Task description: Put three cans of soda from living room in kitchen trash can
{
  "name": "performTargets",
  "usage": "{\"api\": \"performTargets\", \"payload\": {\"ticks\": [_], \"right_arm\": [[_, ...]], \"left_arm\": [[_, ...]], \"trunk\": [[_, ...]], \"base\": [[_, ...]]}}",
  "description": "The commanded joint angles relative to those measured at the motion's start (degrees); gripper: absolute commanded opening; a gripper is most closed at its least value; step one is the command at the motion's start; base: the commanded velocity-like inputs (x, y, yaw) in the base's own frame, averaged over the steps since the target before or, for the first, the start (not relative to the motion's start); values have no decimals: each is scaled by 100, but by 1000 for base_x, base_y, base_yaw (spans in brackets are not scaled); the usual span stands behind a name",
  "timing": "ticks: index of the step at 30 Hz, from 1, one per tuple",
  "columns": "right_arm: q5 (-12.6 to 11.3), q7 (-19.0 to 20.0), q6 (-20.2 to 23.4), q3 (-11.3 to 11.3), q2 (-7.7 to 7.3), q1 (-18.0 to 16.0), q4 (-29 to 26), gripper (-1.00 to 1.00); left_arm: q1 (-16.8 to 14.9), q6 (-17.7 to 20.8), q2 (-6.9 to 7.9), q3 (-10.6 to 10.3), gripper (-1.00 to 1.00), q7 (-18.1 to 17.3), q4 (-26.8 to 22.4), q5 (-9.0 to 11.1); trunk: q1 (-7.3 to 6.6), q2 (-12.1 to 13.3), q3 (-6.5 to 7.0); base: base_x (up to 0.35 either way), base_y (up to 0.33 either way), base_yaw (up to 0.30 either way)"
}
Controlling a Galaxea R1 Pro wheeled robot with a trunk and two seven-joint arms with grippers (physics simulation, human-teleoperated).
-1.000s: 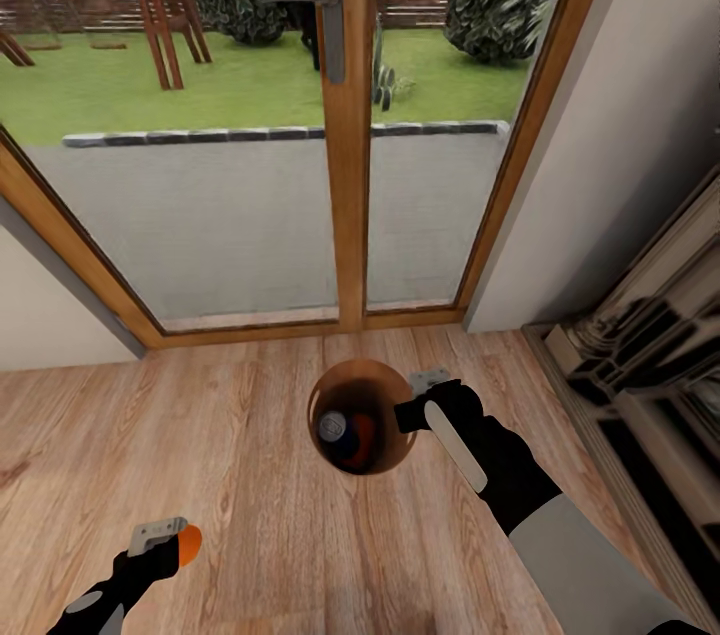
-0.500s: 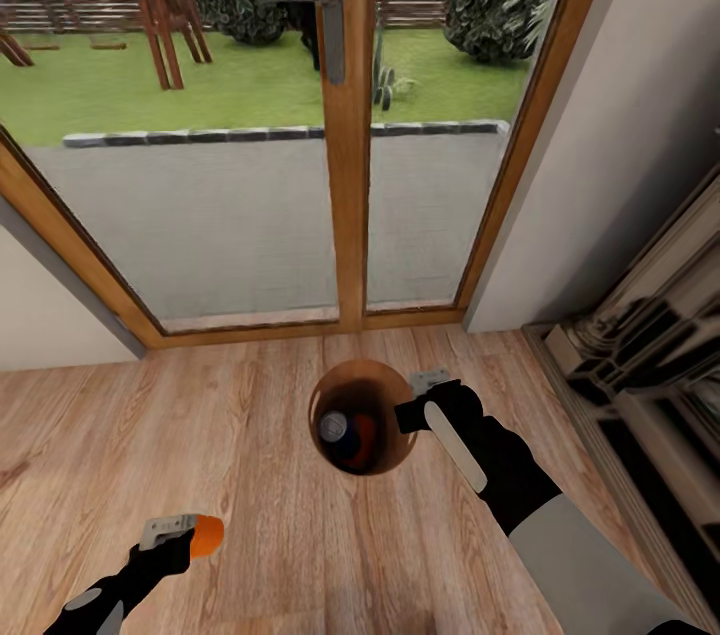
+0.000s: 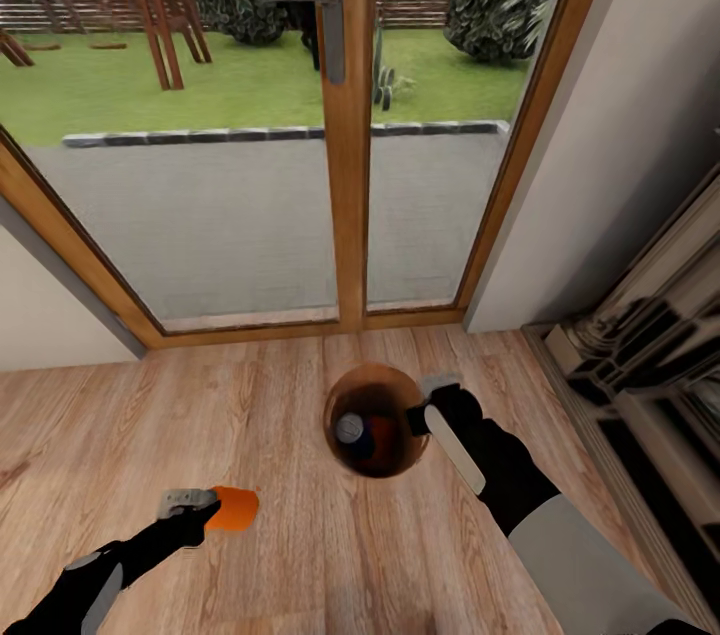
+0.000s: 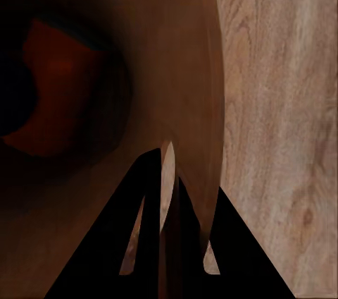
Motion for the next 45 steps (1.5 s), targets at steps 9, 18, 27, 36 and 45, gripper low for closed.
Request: {"api": "performTargets", "payload": {"ticks": [9,18,27,36,45], "right_arm": [[-153,-295,-58,7,7,3,133,-100],[-162,-317,-69,14,7,4,503,-100],[-162,-312,-71,20,10,6,547,-100],[-162,-310,-71,23,15,6,563,-100],[-162,-310,-77,31,43,6,721,-100]], "left_arm": [[1,1074,4,138,-100,-871,-918,-15],[1,1882,5,503,-100,-1979,-1493,-20],[1,2375,68,612,-100,-2535,-1791,-17],[1,2824,122,770,-100,-3194,-1918,-11],[1,3206,122,896,-100,-3882,-2140,-6]], "trunk": [[0,0,0],[0,0,0],[0,0,0],[0,0,0],[0,0,0]], "base": [[0,0,0],[0,0,0],[0,0,0],[0,0,0],[0,0,0]]}}
